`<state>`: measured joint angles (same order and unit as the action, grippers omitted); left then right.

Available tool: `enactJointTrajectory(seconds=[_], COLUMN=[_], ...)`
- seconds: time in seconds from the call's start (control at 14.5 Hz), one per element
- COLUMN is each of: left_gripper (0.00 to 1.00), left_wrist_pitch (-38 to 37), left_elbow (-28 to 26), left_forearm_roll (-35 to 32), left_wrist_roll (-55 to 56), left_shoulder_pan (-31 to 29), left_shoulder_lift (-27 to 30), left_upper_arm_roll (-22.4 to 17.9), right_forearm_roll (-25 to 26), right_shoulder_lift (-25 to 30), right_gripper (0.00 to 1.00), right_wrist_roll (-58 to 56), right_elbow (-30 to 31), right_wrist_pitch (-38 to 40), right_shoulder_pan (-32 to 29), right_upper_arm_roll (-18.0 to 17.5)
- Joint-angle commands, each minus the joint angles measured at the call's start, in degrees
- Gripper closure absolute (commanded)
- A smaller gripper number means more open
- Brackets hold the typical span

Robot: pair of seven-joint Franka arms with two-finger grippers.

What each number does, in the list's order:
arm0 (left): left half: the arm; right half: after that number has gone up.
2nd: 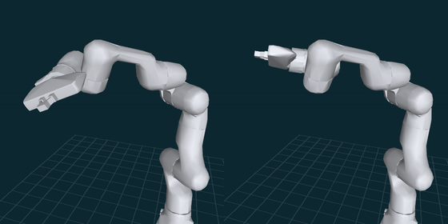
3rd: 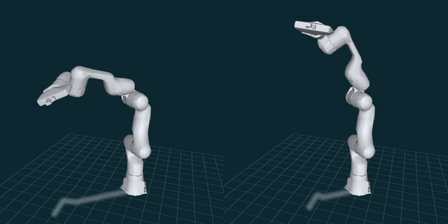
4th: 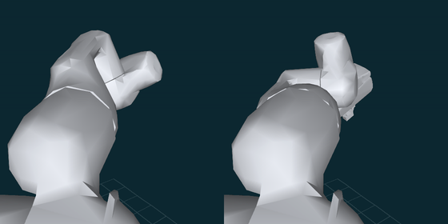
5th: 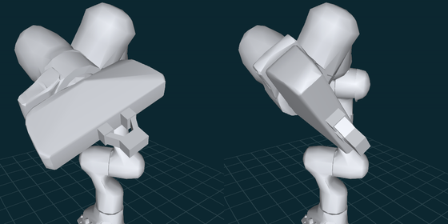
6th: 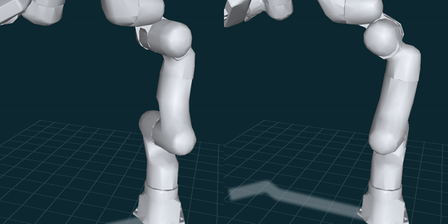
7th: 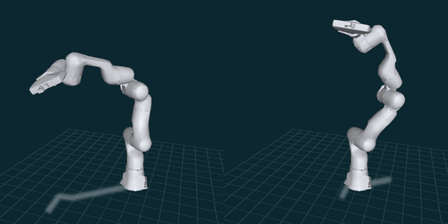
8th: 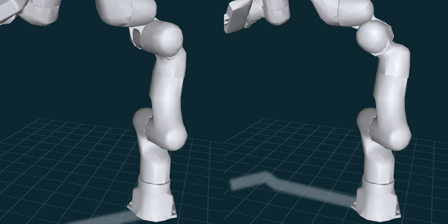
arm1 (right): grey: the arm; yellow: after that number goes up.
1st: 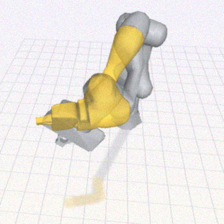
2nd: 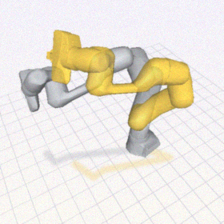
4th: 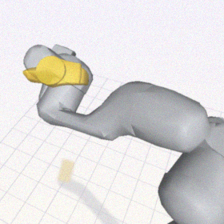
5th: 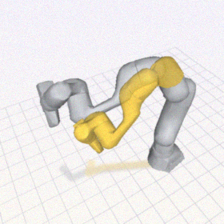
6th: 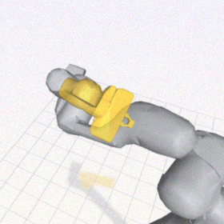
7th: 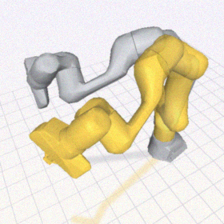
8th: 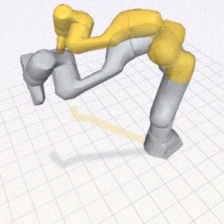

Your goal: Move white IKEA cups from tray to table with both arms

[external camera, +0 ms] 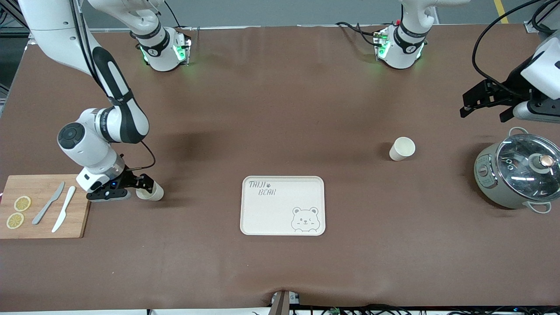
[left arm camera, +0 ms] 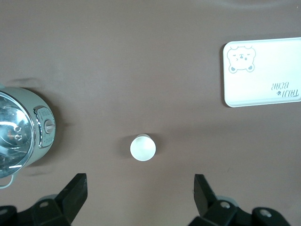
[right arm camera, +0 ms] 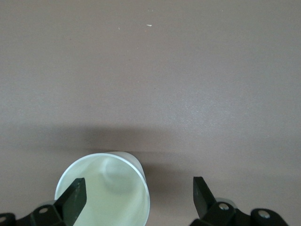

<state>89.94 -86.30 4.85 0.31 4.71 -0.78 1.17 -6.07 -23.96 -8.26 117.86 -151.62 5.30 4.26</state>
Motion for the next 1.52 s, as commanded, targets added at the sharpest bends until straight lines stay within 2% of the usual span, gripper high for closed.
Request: enactJointTrajectory(seconds=[0.0, 0.14, 0.35, 0.55, 0.97, 1.11, 1.31, 1.45], left_gripper=[0.00, 0.00, 0.00, 0.00, 0.00, 0.00, 0.00, 0.00], left_wrist_pitch=[-1.4, -1.4, -1.4, -1.4, -1.4, -4.0, -6.5, -7.8], left_elbow=[2.5, 2.8, 6.0, 6.1, 5.5, 5.6, 5.6, 5.6], left_forearm_roll=[-0.9, -1.0, -1.2, -1.9, -6.4, -6.4, -6.3, -6.4], left_wrist_roll=[0.7, 0.4, 0.3, -0.4, -8.7, -8.7, -8.8, -8.9], left_shoulder_pan=[-0.1, -0.3, -0.9, -1.0, -0.8, -0.8, -0.8, -0.8], left_shoulder_lift=[-1.1, -1.6, -2.6, -3.3, -3.4, -3.4, -3.6, -3.8], left_upper_arm_roll=[0.1, -0.3, -0.3, -0.3, 0.1, 0.2, 0.2, 0.1], right_forearm_roll=[-0.9, -0.4, 0.8, 2.1, 5.8, 5.8, 5.7, 5.9], right_shoulder_lift=[2.2, 2.3, 2.3, 4.5, 15.6, 18.7, 19.7, 19.6], right_gripper=[0.00, 0.00, 0.00, 0.00, 0.00, 0.00, 0.00, 0.00], right_wrist_roll=[-1.1, -1.1, -1.0, -0.7, -0.6, -0.7, -4.8, -5.5], right_elbow=[-6.5, -15.2, -27.7, -34.4, -35.3, -35.3, -35.4, -35.2], right_wrist_pitch=[12.1, 25.0, 42.8, 55.0, 65.9, 67.6, 67.9, 67.8], right_shoulder_pan=[-1.2, -2.3, -3.1, -3.4, -3.8, -6.3, -12.1, -12.3], right_upper_arm_roll=[-0.6, -0.5, -0.4, -0.1, 0.0, 0.0, -0.2, -0.2])
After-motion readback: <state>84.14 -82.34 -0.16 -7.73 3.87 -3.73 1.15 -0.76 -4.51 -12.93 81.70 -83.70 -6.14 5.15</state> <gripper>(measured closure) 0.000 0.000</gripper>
